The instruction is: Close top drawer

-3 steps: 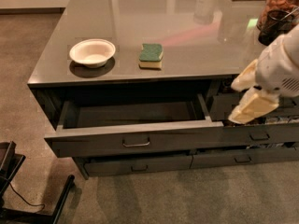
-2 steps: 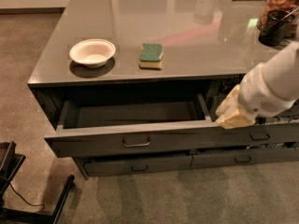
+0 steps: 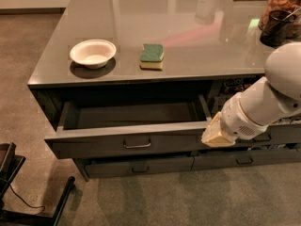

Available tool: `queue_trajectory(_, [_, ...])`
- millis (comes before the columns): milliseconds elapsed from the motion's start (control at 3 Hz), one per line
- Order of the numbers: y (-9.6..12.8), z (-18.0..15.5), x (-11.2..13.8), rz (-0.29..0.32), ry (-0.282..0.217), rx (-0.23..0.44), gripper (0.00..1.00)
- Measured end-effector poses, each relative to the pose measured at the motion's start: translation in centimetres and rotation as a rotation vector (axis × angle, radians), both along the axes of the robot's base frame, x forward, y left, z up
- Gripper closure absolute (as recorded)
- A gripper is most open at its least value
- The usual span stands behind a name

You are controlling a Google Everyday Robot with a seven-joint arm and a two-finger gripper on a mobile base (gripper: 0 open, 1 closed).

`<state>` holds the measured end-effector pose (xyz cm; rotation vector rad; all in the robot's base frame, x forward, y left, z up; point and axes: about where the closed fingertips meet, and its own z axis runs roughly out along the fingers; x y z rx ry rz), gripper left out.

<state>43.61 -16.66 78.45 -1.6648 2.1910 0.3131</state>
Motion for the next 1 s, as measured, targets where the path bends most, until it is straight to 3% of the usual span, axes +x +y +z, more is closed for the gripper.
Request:
queue_trajectory(333, [0.0, 0.0, 0.0, 0.0, 0.0, 0.0, 1.0])
queue_trajectory(667, [0.7, -2.4, 0.2, 0.027, -0.041, 0.03, 1.0])
queue_trajectory(1000, [2.7, -6.7, 1.2, 0.088, -0.125, 0.084, 1.0])
